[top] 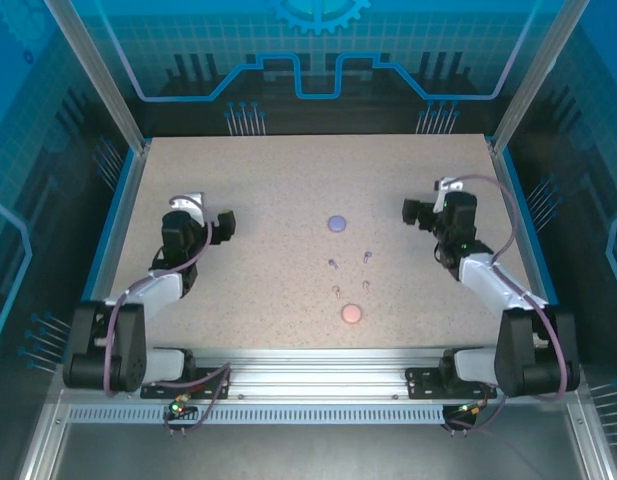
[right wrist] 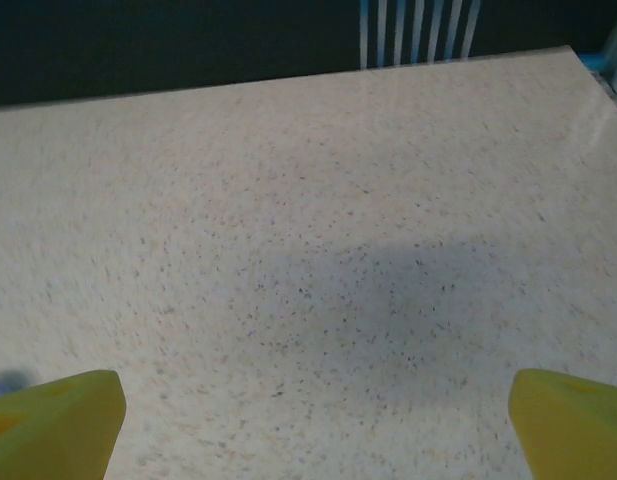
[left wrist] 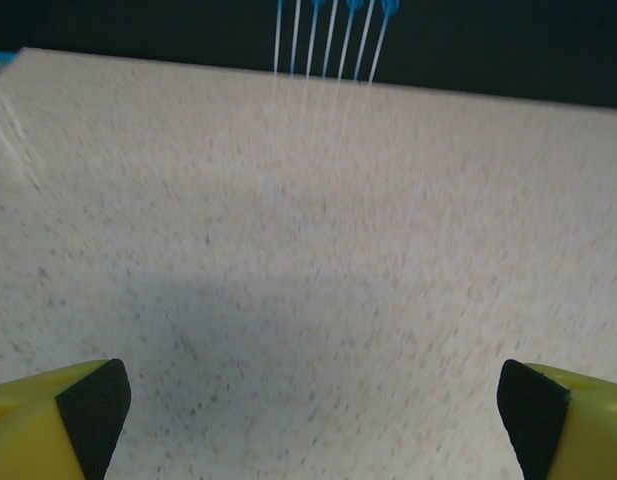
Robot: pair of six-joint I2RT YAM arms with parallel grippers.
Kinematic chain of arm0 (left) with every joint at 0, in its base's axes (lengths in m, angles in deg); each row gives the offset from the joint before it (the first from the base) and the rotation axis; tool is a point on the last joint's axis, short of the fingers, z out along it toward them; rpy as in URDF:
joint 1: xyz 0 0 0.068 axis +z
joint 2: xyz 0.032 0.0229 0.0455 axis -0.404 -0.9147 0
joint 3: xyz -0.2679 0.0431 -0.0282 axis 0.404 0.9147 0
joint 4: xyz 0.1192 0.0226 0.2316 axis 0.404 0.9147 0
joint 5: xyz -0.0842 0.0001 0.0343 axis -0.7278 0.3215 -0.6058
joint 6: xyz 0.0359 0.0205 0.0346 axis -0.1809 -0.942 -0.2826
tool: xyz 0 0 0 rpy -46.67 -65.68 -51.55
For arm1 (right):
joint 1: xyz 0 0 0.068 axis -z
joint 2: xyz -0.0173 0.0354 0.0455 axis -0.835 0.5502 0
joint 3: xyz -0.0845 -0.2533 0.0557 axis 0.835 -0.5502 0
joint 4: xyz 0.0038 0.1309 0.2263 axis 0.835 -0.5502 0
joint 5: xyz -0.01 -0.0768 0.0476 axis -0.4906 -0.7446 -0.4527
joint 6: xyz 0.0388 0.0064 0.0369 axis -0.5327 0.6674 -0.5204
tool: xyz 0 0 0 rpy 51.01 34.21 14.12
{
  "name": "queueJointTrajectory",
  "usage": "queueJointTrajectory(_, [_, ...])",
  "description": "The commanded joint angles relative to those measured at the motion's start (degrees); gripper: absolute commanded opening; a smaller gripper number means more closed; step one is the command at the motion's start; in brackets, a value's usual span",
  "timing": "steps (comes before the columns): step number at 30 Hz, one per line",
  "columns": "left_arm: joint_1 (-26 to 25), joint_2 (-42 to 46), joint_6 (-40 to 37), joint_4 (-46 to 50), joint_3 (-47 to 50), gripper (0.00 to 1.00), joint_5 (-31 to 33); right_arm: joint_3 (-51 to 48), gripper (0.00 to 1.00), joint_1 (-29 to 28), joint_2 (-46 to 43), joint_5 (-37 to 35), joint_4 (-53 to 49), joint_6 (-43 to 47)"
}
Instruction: Insert the wireless bluetooth earbuds into the charging case
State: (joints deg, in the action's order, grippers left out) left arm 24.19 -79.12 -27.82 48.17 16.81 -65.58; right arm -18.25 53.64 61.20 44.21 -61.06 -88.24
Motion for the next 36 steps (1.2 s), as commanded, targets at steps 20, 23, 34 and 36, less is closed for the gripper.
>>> queueJointTrajectory(20, [-20.7, 7.0, 38.7, 35.2, -10.0, 0.99, 0.7, 7.1, 0.91, -27.8, -9.0, 4.5, -51.4, -27.0])
queueJointTrajectory(23, [-21.2, 5.4, 41.0, 36.9, -10.6, 0.99, -0.6, 7.8, 0.91, -30.9, -5.7, 3.6, -52.2, -29.0])
queueJointTrajectory(34, [-20.3, -2.9, 43.1, 40.2, -17.8, 0.99, -1.2, 25.8, 0.91, -34.3, 17.0, 2.0, -52.9, -24.4])
queueJointTrajectory(36, [-18.8, -5.4, 44.9, 41.0, -19.9, 0.99, -3.3, 34.0, 0.92, -33.1, 24.3, 2.3, -55.7, -21.5])
